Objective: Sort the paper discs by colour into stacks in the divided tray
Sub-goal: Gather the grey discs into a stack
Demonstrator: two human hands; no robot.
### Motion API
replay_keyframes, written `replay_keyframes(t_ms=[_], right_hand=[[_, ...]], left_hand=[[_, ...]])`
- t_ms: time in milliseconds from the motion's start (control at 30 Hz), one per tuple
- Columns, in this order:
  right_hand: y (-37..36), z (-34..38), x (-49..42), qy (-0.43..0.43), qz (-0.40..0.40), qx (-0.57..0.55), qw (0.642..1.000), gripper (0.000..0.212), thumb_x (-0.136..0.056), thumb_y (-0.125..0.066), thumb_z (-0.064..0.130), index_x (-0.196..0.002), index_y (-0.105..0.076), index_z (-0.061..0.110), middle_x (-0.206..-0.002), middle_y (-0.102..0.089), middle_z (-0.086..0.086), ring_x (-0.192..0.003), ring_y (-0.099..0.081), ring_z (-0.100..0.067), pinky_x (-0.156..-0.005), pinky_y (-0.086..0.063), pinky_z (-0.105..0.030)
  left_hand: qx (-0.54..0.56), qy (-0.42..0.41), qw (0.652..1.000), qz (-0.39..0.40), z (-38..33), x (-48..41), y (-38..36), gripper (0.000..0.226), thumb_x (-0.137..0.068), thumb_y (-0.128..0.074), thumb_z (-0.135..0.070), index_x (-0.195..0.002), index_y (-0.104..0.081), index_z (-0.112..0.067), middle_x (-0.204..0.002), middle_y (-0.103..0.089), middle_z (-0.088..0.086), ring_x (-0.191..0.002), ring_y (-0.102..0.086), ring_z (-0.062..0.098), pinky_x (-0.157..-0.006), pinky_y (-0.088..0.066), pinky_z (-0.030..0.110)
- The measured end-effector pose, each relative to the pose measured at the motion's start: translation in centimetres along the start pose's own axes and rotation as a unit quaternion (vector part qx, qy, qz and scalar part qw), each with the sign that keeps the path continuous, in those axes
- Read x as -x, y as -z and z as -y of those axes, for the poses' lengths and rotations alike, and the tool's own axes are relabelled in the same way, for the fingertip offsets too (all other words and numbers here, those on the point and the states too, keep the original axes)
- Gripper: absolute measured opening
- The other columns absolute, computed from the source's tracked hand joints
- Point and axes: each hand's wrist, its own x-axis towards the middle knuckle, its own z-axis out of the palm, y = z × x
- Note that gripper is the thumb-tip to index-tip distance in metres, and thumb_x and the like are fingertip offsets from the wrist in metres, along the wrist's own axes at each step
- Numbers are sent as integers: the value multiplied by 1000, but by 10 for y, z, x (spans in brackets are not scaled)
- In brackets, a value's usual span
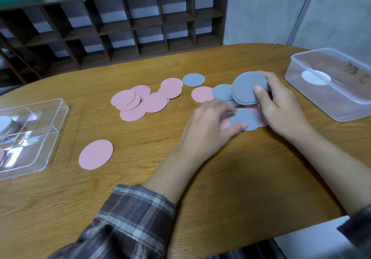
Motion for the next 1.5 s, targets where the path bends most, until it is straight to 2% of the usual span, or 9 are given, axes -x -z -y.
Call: replay_keyframes(t_ms=[100,267,500,600,733,967,1300,1400,1500], right_hand=[[0,-2,-1,-7,-5,7,1000,33,-109,-46,19,-141,-50,19,-120,-61,10,-107,-52,0,-101,-41,-31],[1,-6,-3,-10,-7,17,1000,32,-108,-47,21,-140,-51,21,-119,-61,11,-111,-55,-10,-106,-43,-43],[1,-4,-2,-4,32,26,999,31,-107,-49,20,-137,-54,23,-114,-64,8,-102,-56,-9,-85,-38,-21],[2,-2,-1,2,56,41,998,31,-107,-50,19,-138,-54,22,-110,-65,6,-95,-53,-2,-78,-35,-2],[4,0,0,23,76,62,995,32,-106,-50,17,-138,-55,22,-101,-65,8,-88,-54,10,-78,-32,1],[1,0,2,43,106,59,992,46,-108,-46,15,-152,-45,28,-134,-57,13,-117,-46,3,-95,-26,2],[-2,8,6,19,132,-5,991,47,-111,-38,15,-155,-43,31,-148,-52,11,-121,-49,11,-88,-35,2],[-3,10,6,-8,145,-26,989,51,-111,-38,19,-160,-32,32,-153,-46,9,-117,-51,9,-80,-37,4],[-4,12,6,-14,156,-17,987,56,-109,-38,28,-163,-23,35,-152,-45,8,-111,-53,1,-85,-40,-1]], left_hand=[[-68,-62,992,88,-2,3,-4,55,-90,-76,-48,-134,-68,-16,-143,-65,0,-133,-56,22,-106,-47,47],[-108,-74,989,74,0,1,1,42,-94,-70,-47,-123,-71,-15,-125,-72,-2,-116,-63,24,-93,-52,48],[-118,-81,989,46,0,2,13,36,-108,-45,-44,-108,-73,-21,-101,-75,-5,-97,-62,24,-83,-49,44],[-113,-71,991,-23,-3,3,14,23,-109,-47,-31,-112,-66,-17,-93,-70,0,-88,-60,26,-72,-48,43],[-32,-27,997,-69,1,-1,12,11,-104,-52,-22,-109,-61,-18,-98,-70,-3,-87,-62,21,-75,-49,41],[47,-2,992,-121,-1,-4,8,8,-96,-66,-6,-102,-69,-9,-99,-72,-2,-79,-62,9,-72,-43,4],[60,59,988,-132,-2,-6,8,39,-96,-72,-16,-135,-69,-11,-119,-78,5,-101,-74,9,-93,-51,10],[46,48,988,-141,-1,-6,3,35,-98,-69,-18,-132,-71,-11,-114,-79,6,-102,-76,19,-95,-55,29],[14,47,987,-150,-1,-7,0,32,-98,-68,-20,-128,-74,-10,-113,-79,7,-100,-75,21,-91,-52,30]])
